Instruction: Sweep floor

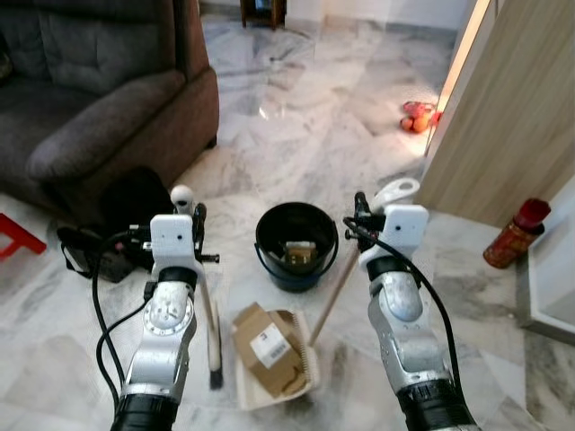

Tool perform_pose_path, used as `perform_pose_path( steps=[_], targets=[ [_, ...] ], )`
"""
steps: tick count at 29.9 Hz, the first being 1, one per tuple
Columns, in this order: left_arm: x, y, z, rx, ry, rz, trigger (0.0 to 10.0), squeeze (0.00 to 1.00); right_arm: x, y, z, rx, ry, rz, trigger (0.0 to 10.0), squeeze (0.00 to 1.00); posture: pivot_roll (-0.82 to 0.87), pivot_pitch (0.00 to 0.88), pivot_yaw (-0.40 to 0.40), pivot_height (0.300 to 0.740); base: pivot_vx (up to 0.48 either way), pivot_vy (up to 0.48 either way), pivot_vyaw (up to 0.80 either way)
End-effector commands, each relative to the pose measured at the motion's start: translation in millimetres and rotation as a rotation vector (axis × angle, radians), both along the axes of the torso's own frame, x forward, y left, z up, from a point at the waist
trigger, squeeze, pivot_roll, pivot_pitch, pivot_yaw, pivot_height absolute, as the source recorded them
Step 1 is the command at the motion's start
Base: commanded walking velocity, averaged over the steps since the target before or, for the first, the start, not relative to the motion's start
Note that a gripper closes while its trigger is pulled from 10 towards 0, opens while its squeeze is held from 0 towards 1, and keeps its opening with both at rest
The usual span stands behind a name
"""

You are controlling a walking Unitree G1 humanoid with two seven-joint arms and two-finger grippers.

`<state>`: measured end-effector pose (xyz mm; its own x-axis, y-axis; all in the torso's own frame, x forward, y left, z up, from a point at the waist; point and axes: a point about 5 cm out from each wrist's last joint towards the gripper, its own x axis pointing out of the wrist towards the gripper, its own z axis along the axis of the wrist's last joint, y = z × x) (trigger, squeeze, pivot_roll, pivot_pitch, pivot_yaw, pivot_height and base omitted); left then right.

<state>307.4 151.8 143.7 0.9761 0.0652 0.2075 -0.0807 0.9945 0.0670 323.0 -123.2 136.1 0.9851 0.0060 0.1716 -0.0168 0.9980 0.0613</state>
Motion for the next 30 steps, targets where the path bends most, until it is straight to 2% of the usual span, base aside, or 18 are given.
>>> perform_pose_path(
  steps=[1,23,26,30],
  targets=[
    [0.7,2.6,12.5,0.002,-0.057,0.005,10.0,0.0,1.8,3.8,14.5,-0.002,-0.062,0.011,10.0,0.0,0.1,0.119,0.047,0.74,0.27,0.0,0.0],
    [0.3,0.6,12.1,0.004,-0.06,-0.011,10.0,0.0,3.0,5.9,15.0,-0.005,-0.066,0.021,10.0,0.0,0.1,0.091,0.048,0.74,0.268,0.0,0.0],
    [-0.4,0.8,12.1,0.008,-0.062,-0.015,10.0,0.0,3.2,5.7,15.3,-0.005,-0.067,0.02,10.0,0.0,0.1,0.095,0.047,0.74,0.0,0.0,0.0],
    [-8.1,10.1,10.0,0.025,-0.072,-0.009,10.0,0.0,3.5,4.9,16.4,-0.004,-0.069,0.016,10.0,0.0,0.1,0.097,0.047,0.74,0.0,0.0,0.0]
  ],
)
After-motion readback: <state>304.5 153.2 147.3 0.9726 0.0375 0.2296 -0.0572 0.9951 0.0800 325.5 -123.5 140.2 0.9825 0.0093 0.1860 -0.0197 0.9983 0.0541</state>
